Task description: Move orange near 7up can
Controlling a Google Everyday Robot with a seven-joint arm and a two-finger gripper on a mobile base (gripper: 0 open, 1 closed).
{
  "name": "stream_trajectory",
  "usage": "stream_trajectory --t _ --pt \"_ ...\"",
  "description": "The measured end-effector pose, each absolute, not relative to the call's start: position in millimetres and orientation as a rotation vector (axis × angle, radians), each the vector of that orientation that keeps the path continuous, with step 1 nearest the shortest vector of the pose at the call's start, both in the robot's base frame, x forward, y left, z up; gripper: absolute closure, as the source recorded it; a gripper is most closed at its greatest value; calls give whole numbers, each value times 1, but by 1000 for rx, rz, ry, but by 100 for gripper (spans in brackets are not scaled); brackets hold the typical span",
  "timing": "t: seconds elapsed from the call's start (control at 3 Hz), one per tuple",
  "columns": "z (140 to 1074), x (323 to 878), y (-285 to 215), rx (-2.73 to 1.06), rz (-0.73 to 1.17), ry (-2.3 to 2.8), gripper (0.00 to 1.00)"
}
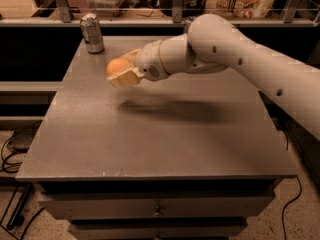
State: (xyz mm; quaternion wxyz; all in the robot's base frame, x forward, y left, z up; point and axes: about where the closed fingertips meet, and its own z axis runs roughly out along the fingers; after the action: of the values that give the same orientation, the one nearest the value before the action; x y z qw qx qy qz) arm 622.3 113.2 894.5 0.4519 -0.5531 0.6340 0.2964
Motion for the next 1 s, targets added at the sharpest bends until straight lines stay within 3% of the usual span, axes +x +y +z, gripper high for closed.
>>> stream_trajectory --t 0.67,1.0 --pt "916 712 113 -1217 701 1508 100" --pt "915 710 114 -1210 709 1516 100"
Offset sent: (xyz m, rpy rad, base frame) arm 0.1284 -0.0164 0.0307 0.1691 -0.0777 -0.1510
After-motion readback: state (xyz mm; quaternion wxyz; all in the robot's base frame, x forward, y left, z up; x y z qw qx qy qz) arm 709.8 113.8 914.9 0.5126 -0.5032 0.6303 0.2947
